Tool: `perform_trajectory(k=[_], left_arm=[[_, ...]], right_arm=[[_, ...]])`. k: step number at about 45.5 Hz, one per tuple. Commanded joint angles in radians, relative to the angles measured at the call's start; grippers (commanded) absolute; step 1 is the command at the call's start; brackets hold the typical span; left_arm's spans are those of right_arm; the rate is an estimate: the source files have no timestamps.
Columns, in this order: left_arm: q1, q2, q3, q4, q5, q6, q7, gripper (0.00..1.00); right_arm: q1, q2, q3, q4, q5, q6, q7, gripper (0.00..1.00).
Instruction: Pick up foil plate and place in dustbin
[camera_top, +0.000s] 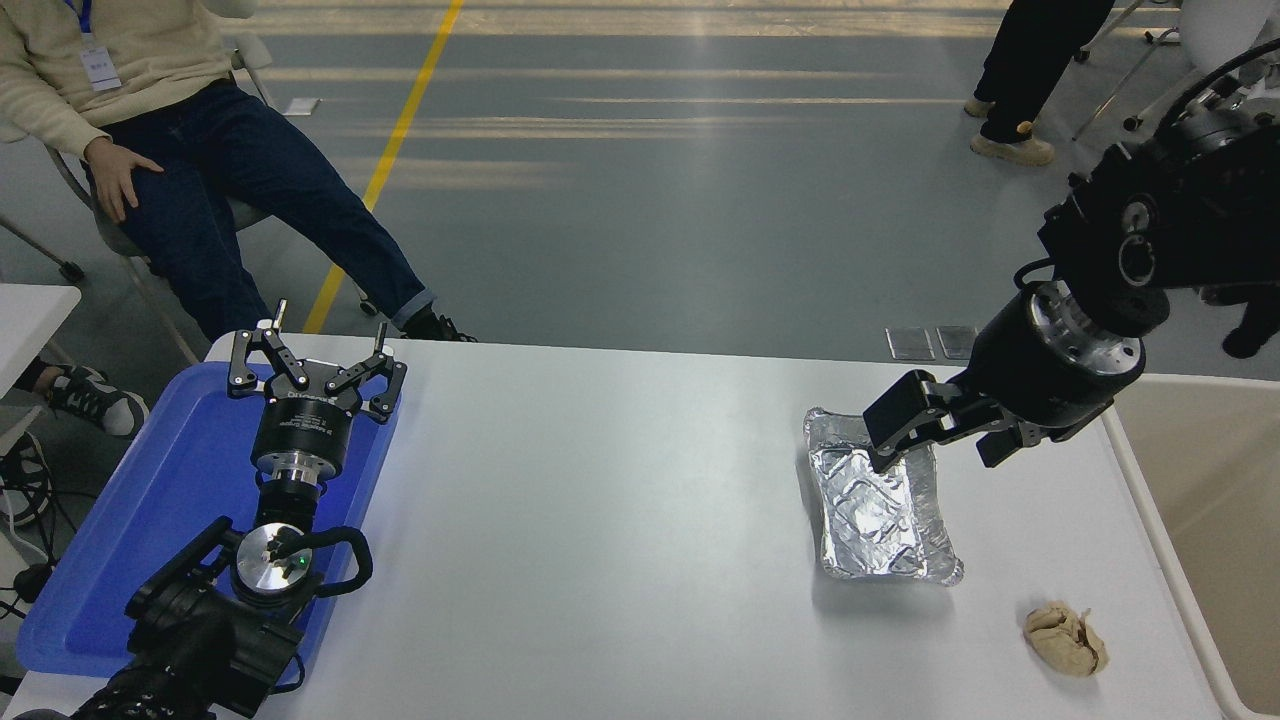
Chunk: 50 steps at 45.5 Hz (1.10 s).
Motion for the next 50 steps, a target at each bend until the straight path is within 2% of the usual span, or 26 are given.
perform_trajectory(k=[1,22,33,40,45,50], left_arm=[[0.000,-0.002,0.000,0.000,0.002,0.000,-0.001,1.00],[0.000,0.000,0.000,0.000,0.000,0.000,0.000,1.00],[0.000,0.000,0.000,0.000,0.000,0.000,0.000,1.00],[0.000,0.000,0.000,0.000,0.000,0.000,0.000,1.00],[0.000,0.000,0.000,0.000,0.000,0.000,0.000,1.00],[0.000,0.000,0.000,0.000,0.000,0.000,0.000,1.00]], right_arm=[[-0.003,-0.003,0.007,0.000,0.001,-0.001,0.000,1.00],[-0.001,-0.006,0.007,-0.009,-0.001,-0.001,0.000,1.00],[0.005,-0.044,-0.005,-0.011,-0.002,0.002,0.000,1.00],[0.004,-0.127,-0.007,-0.011,-0.051,0.002,-0.002,1.00],[-0.018,-0.260,-0.004,-0.011,-0.202,0.001,-0.008,1.00],[-0.055,-0.322,-0.005,-0.011,-0.251,-0.001,-0.008,1.00]])
